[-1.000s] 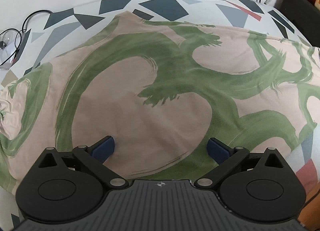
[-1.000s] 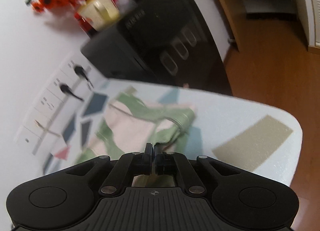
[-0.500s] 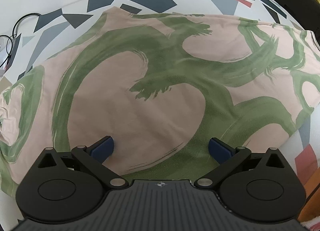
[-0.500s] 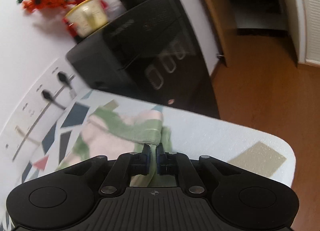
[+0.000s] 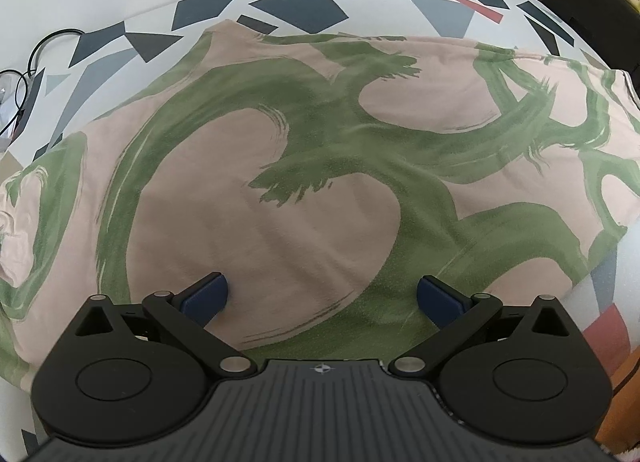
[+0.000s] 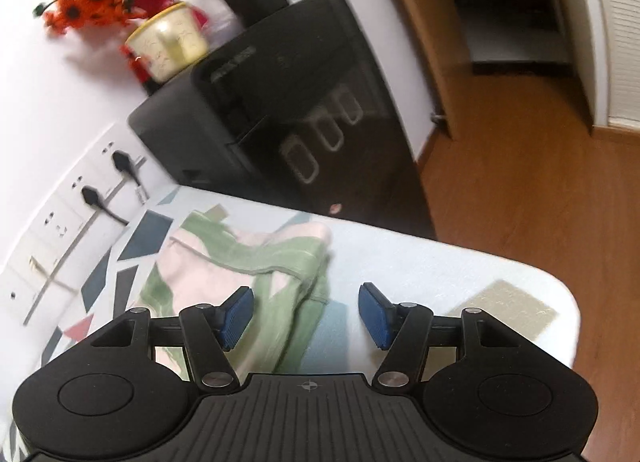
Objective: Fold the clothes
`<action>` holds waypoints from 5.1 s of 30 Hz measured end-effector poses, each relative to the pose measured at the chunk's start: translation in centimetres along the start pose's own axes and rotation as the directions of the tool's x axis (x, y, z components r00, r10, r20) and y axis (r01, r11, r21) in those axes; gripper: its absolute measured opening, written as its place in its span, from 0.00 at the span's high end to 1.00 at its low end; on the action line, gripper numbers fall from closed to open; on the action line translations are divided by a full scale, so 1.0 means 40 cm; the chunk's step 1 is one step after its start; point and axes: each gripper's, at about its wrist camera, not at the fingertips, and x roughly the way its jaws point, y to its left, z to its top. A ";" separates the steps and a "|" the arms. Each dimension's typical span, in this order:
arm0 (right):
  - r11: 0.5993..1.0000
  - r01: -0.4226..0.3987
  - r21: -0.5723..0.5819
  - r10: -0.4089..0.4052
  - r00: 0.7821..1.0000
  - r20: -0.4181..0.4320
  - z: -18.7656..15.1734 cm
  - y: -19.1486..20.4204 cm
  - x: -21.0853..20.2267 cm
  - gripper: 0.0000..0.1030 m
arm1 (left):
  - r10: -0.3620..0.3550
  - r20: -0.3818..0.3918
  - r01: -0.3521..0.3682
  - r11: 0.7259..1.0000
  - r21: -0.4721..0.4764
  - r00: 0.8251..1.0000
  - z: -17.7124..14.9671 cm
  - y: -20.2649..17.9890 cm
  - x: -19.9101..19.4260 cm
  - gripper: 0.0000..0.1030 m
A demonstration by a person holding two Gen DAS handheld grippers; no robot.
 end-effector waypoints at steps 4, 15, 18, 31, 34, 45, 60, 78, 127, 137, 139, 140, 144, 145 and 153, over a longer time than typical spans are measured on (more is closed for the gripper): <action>0.999 -0.044 -0.031 0.044 0.999 -0.004 -0.012 0.032 0.031 0.47 | 0.002 -0.003 -0.002 1.000 -0.004 1.000 0.001 -0.001 0.000 0.00; 0.989 -0.149 -0.017 0.149 0.989 -0.014 0.016 0.059 0.071 0.94 | 0.018 0.003 -0.018 0.999 -0.035 1.000 0.001 -0.005 -0.002 0.00; 0.985 -0.174 -0.001 0.174 0.984 0.025 0.032 0.060 0.048 0.94 | 0.021 0.007 -0.021 0.999 -0.040 1.000 0.001 -0.013 -0.002 0.00; 0.965 -0.218 0.145 0.230 0.971 -0.068 0.042 -0.007 0.111 0.67 | 0.037 0.015 -0.035 0.997 -0.070 0.999 0.014 -0.020 0.008 0.00; 0.964 -0.214 0.158 0.231 0.968 -0.095 0.032 -0.002 0.130 0.89 | 0.037 0.010 -0.037 0.997 -0.072 0.999 0.021 -0.023 0.011 0.00; 0.989 -0.103 0.101 0.106 0.994 -0.024 0.052 -0.031 0.068 0.90 | 0.004 0.063 -0.003 1.000 -0.009 0.998 0.020 -0.058 0.019 0.00; 0.900 -0.426 -0.089 0.415 0.902 -0.121 -0.036 0.239 -0.048 0.91 | -0.090 0.195 0.114 0.987 -0.114 0.977 -0.013 0.068 -0.051 0.01; 0.589 -0.705 -0.394 0.360 0.666 -0.653 -0.527 0.624 -0.127 0.90 | -0.075 0.252 0.143 0.954 -0.264 0.965 -0.127 0.323 -0.080 0.01; 0.448 -0.702 -0.553 0.336 0.706 -0.624 -0.620 0.655 -0.262 0.96 | -0.417 0.174 0.441 0.887 -0.138 0.892 0.264 0.159 0.110 0.79; 0.371 -0.763 -0.530 0.304 0.639 -0.707 -0.622 0.630 -0.334 0.96 | -0.300 0.149 0.314 0.945 -0.088 0.942 0.231 0.199 0.075 0.43; 0.370 -0.760 -0.534 0.267 0.638 -0.723 -0.647 0.629 -0.327 0.94 | -0.282 0.163 0.304 0.944 -0.127 0.945 0.223 0.220 0.069 0.32; 0.382 -0.756 -0.532 0.275 0.643 -0.715 -0.641 0.628 -0.328 0.91 | -0.287 0.172 0.311 0.941 -0.135 0.942 0.220 0.229 0.060 0.31; 0.427 -0.737 -0.523 0.305 0.662 -0.684 -0.614 0.624 -0.331 0.71 | -0.328 0.156 0.346 0.932 -0.108 0.932 0.195 0.238 0.012 0.29; 0.438 -0.732 -0.522 0.308 0.668 -0.677 -0.607 0.624 -0.330 0.71 | -0.349 0.155 0.364 0.927 -0.086 0.924 0.184 0.233 -0.005 0.29; 0.534 -0.597 -0.599 0.224 0.783 -0.580 -0.540 0.621 -0.307 0.34 | -0.490 0.193 0.454 0.867 0.203 0.850 0.082 0.097 -0.105 0.44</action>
